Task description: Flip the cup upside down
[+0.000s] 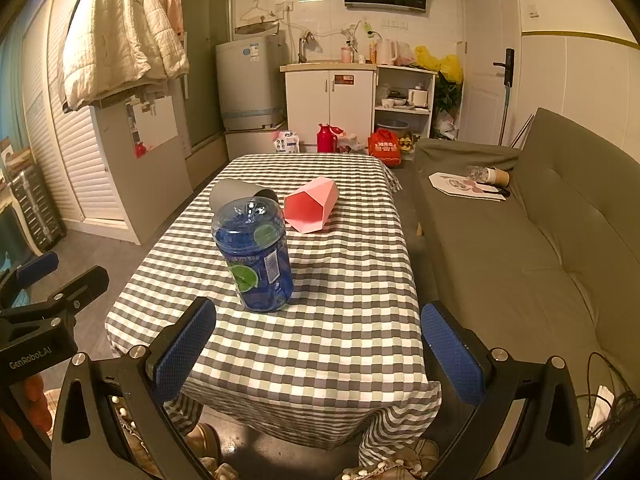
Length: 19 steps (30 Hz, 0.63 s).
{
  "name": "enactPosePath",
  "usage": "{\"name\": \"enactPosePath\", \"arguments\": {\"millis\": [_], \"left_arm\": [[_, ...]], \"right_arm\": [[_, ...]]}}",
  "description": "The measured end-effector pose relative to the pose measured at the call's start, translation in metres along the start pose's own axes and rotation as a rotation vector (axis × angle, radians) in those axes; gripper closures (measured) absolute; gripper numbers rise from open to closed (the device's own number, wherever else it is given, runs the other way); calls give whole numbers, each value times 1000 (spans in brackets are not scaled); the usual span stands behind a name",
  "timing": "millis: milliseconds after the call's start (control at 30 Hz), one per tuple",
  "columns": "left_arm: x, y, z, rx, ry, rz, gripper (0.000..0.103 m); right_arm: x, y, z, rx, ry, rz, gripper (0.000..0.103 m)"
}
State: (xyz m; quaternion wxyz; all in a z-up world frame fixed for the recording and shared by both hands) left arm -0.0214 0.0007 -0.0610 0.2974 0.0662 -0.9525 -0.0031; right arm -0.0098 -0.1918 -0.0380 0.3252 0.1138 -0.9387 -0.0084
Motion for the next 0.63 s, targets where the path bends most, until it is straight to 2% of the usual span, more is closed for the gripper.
{"name": "enactPosePath", "arguments": {"millis": [633], "left_arm": [[0,5,3,-15,1,2,2]], "right_arm": [[-3,1,4,-2,12,0,0]]}}
Point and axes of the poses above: each gripper's, at about its wrist camera, not at the fingertips, and x roughly against the way its jaws point, y to its left, z to its underside, the point moved 10 cm from there along -x, roughly the way its jaws point, and after that the axes turned 7 degrees about -z, right-handed, at the moved point
